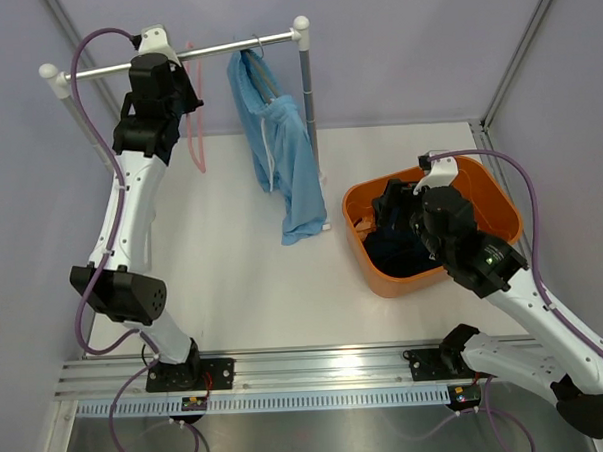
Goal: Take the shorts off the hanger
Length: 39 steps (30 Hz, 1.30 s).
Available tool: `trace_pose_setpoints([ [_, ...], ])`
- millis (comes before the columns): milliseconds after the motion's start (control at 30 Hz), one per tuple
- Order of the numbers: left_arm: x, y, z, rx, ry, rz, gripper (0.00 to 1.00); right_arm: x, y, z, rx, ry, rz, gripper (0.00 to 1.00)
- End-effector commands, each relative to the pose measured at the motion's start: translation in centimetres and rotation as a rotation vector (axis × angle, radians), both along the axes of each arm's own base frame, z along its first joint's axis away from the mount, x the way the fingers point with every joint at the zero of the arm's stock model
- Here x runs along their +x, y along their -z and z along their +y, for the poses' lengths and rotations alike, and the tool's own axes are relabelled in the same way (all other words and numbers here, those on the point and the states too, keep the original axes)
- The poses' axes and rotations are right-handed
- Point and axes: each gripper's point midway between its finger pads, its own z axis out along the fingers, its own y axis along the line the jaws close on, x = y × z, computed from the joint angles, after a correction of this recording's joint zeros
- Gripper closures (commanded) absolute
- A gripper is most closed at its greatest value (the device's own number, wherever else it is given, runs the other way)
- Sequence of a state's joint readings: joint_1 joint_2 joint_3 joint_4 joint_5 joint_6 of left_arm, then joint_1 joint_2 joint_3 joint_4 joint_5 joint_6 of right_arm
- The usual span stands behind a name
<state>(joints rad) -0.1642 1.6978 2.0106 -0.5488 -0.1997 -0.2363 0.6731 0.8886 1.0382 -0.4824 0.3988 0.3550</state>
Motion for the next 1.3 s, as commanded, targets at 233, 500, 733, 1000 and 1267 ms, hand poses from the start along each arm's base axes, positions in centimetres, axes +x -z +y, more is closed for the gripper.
trace_pose_setpoints([
  [233,-2.2,1.2,1.5,0.014,-0.048,0.026,0.94,-0.1,-0.4,0.1,0.041,-0.003,-0.022,0.18],
  [500,-3.4,-0.5,2.1,0.020,-0.064,-0.012,0.82,0.0,0.0,0.3,0.040,-0.008,-0.014,0.18],
  [733,-5.0,-2.8,2.6,0.024,-0.077,-0.064,0.80,0.0,0.0,0.4,0.045,-0.012,-0.016,0.18],
  [1000,-7.0,-5.0,3.3,0.025,-0.096,-0.115,0.74,0.1,0.1,0.7,0.047,-0.020,-0.011,0.18],
  [1267,-9.3,-6.7,4.3,0.025,-0.133,-0.166,0.69,0.2,0.2,0.9,0.050,-0.023,-0.006,0.18],
])
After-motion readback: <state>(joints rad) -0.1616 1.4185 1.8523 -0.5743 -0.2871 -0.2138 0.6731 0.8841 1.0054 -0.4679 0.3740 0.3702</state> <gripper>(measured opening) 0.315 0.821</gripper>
